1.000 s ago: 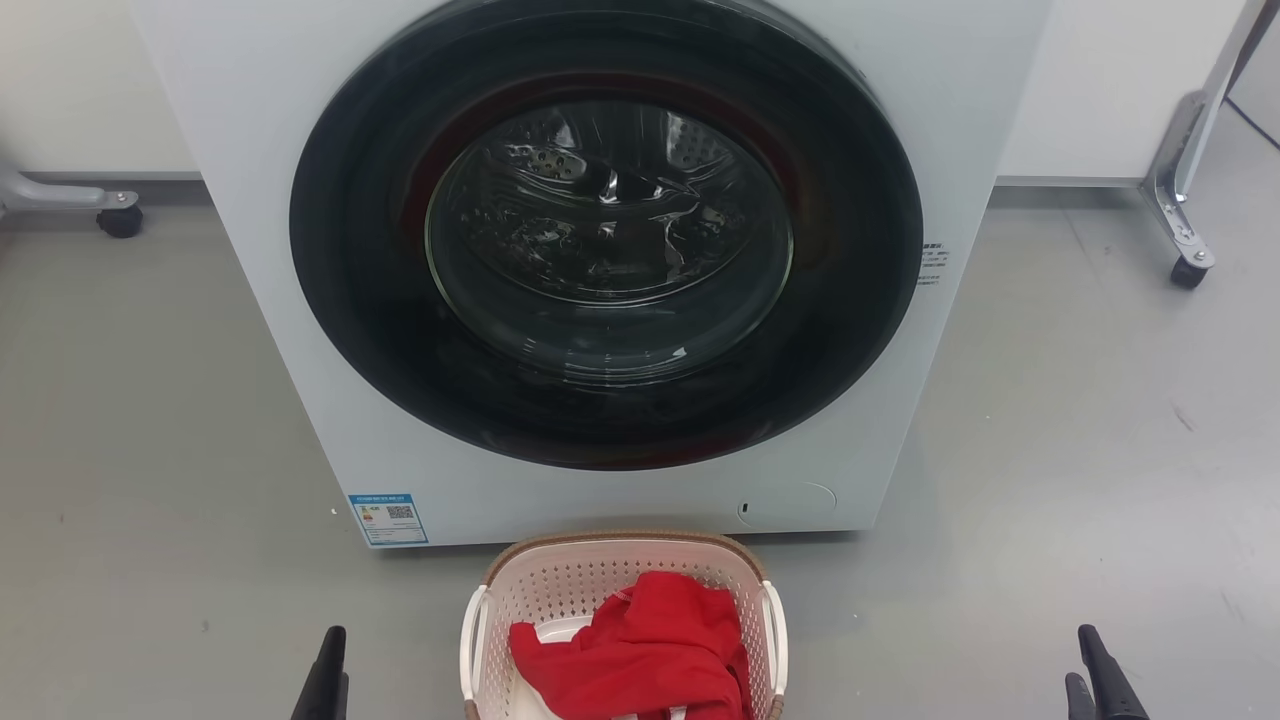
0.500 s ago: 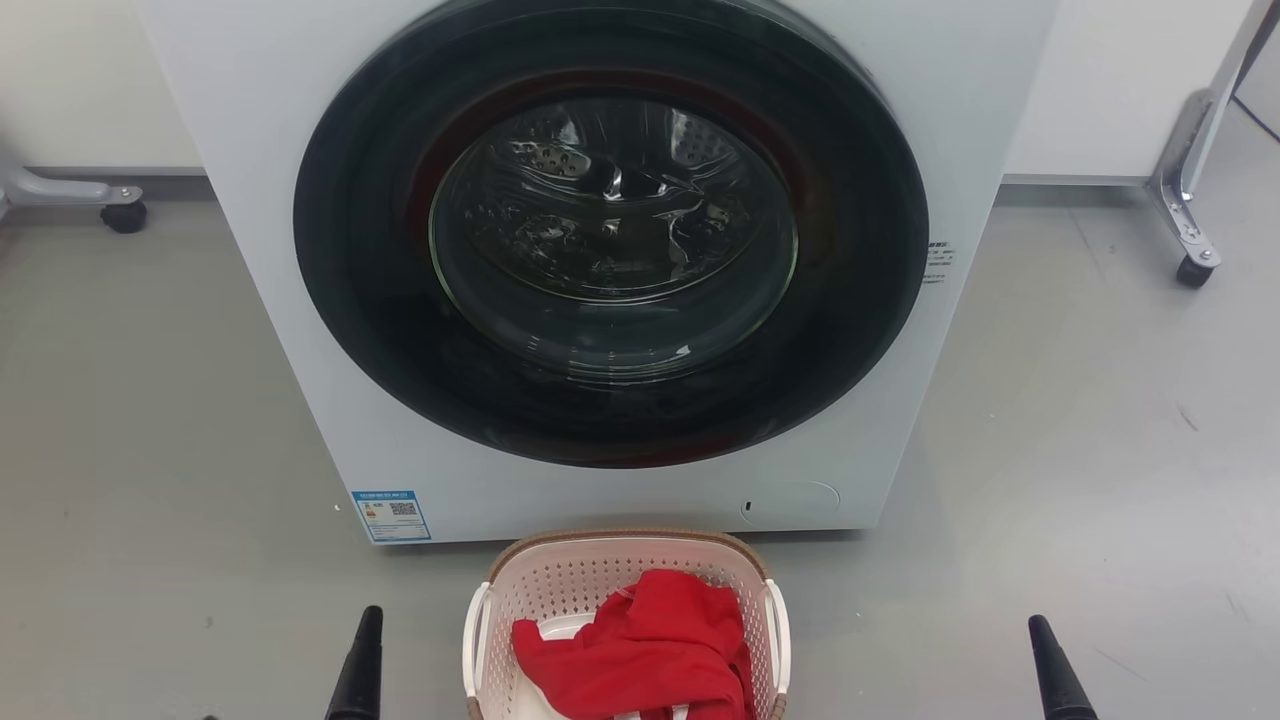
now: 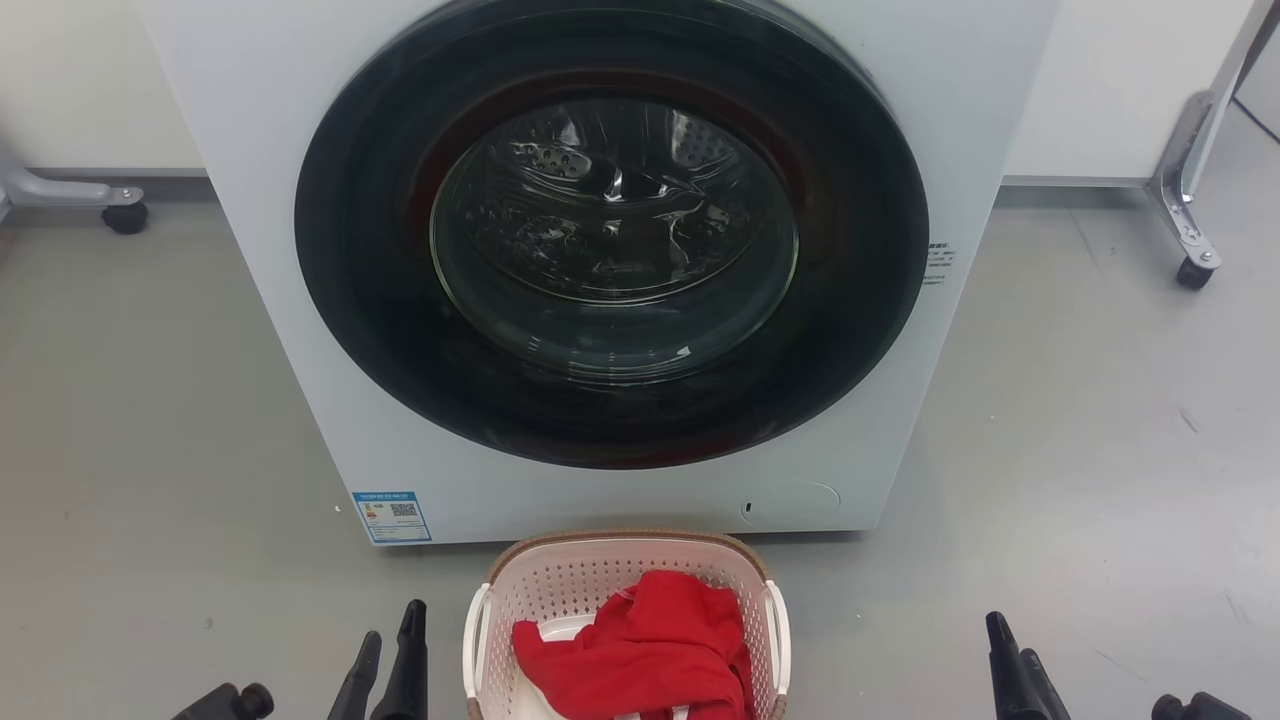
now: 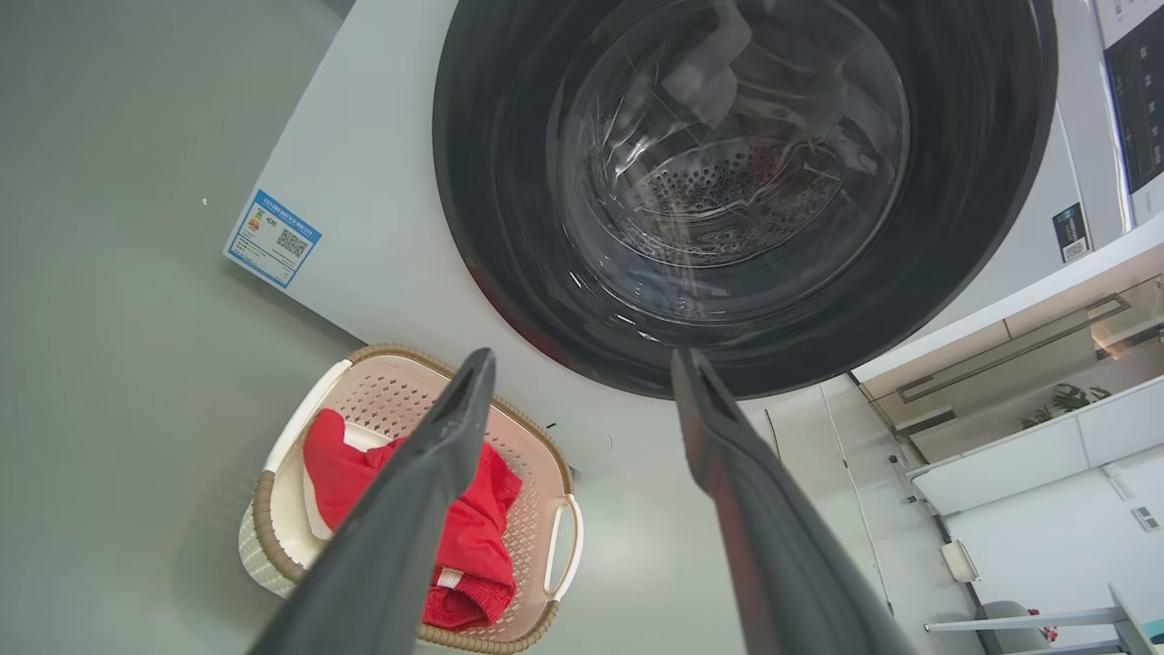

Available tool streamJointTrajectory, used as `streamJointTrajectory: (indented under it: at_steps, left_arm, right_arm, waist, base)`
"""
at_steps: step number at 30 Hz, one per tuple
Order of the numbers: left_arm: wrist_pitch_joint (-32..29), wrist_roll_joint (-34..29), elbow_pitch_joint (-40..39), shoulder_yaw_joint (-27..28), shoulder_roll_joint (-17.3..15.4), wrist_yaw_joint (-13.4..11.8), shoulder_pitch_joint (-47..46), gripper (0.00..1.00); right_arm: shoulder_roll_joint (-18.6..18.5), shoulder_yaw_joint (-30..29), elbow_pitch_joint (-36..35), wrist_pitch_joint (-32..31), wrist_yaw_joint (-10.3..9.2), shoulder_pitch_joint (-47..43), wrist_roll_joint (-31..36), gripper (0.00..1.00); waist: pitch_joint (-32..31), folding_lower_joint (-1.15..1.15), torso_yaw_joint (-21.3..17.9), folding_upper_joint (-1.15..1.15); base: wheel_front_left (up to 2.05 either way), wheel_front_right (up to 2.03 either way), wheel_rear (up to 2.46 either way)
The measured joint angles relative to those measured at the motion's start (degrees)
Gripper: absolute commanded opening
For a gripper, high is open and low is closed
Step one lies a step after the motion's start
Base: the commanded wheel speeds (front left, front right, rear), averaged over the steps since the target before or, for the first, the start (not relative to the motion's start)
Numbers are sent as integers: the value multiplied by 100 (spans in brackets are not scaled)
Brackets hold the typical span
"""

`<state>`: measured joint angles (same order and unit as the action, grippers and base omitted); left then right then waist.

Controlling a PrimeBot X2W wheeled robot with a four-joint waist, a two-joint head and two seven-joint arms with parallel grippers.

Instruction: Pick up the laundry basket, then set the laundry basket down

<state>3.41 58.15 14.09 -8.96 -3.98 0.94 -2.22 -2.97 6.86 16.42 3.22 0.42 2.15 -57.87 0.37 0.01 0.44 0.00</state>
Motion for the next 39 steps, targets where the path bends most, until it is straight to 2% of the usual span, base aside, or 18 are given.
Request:
streamJointTrajectory:
  at_steps: [17,39]
  left_arm:
    - [343,-1657,-91,-419,-166,-255,73,100]
    - [825,-3470,-157,-794,-270,-569,247,100]
  right_arm:
    - [-18,369,-154,359,-252,-196,1482,100]
    - [-14,770,-386,824,-556,-395,3229,100]
  waist:
    - [-65,0,-20,0]
    - [-58,-1,-15,0]
  base:
    - [0,0,0]
    - [0,0,0]
